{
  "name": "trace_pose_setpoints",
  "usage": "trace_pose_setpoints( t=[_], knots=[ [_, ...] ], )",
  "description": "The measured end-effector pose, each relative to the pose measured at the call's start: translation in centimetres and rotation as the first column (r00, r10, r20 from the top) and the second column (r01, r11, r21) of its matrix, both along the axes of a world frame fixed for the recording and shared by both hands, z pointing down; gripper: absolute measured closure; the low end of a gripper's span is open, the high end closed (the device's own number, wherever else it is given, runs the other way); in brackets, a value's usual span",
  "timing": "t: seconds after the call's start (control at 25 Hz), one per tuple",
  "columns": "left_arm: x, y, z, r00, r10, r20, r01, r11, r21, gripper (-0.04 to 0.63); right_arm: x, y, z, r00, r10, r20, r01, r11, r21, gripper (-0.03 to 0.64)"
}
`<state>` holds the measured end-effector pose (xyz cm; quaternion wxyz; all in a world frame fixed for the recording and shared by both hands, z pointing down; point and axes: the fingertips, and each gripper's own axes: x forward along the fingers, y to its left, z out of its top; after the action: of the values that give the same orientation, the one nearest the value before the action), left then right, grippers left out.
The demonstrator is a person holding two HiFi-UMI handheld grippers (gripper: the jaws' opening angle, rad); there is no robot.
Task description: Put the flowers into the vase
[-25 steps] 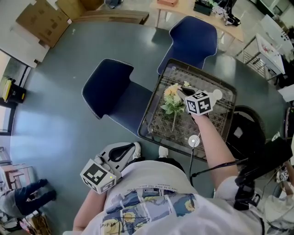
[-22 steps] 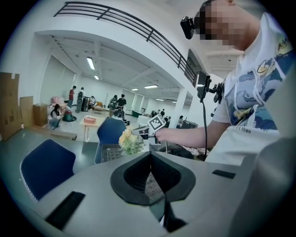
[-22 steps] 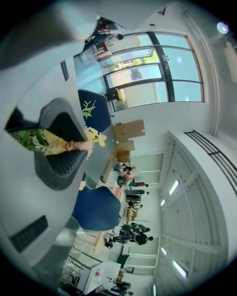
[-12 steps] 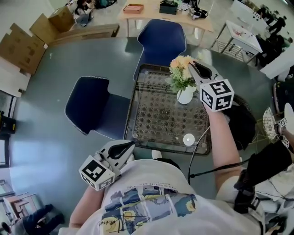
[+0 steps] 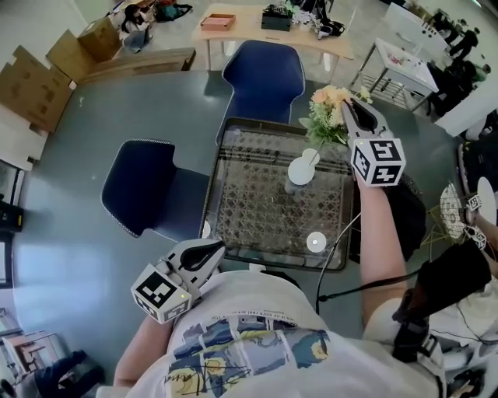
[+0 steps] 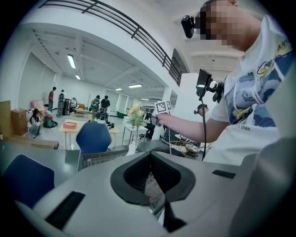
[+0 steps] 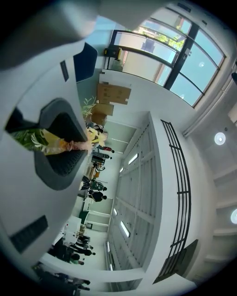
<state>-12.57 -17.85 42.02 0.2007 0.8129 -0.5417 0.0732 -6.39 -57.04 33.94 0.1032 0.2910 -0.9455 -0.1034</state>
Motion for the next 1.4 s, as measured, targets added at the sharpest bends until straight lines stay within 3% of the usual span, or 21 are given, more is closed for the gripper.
trace_pose_setpoints(
  t=[0.24,0.4,0.64,1.16,1.4],
  knots=[
    [0.2,-0.3,0.1,0.999,-0.044,0.013,0.044,0.999,-0.023,0.586,0.4,-2.4,2.2,0.999,0.025,0.021,-0.025,1.0,0.002,0.56],
    [0.1,-0.3,-0.1,0.997,-0.077,0.023,0.078,0.996,-0.051,0.586,0.2,-3.0,0.8,0.998,0.011,0.063,-0.011,1.0,0.007,0.561],
    [0.8,-1.2,0.1,0.993,-0.111,0.031,0.113,0.992,-0.057,0.586,-0.4,-4.2,3.1,0.999,-0.017,0.028,0.016,1.0,0.022,0.561],
    [2.5,-0.8,0.9,0.99,-0.137,0.011,0.138,0.983,-0.119,0.586,-0.5,0.4,14.0,0.992,-0.115,-0.047,0.112,0.992,-0.056,0.555],
    [2.9,0.9,2.0,0.99,-0.144,-0.009,0.141,0.979,-0.149,0.586,-0.3,3.1,16.2,0.988,-0.149,-0.037,0.145,0.985,-0.091,0.481]
  ],
)
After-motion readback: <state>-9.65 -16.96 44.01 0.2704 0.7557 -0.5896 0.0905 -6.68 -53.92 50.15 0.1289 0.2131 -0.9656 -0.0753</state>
